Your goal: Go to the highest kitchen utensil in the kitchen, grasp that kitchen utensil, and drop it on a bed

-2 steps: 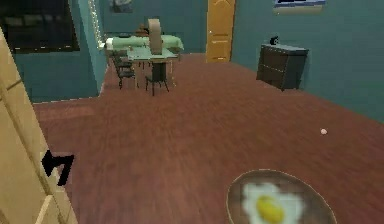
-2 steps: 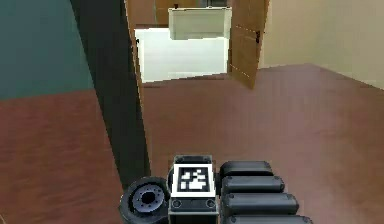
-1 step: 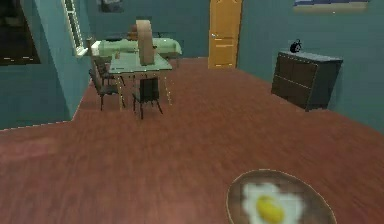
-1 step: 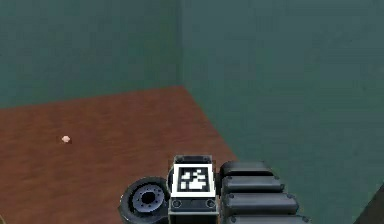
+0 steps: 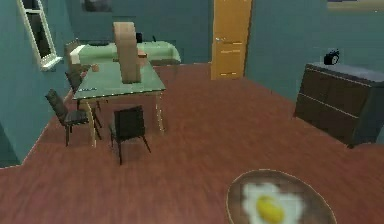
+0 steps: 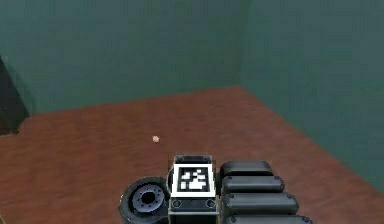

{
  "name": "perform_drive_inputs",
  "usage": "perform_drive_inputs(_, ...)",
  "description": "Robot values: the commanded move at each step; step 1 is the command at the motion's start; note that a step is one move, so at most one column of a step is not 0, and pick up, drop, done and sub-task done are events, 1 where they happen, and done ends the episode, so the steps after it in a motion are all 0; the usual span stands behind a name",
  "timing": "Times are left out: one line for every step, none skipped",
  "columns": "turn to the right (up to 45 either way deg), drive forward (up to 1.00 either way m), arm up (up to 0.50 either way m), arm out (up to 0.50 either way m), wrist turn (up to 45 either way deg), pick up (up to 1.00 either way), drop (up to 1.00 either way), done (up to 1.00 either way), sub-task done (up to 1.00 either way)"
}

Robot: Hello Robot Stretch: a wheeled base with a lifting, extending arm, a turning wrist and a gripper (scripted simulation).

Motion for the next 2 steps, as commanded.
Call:
perform_drive_inputs(0.0,1.00,0.00,0.00,0.0,0.00,0.00,0.00,0.00)
perform_drive_inputs(3.0,0.00,0.00,0.00,0.0,0.00,0.00,0.00,0.00)
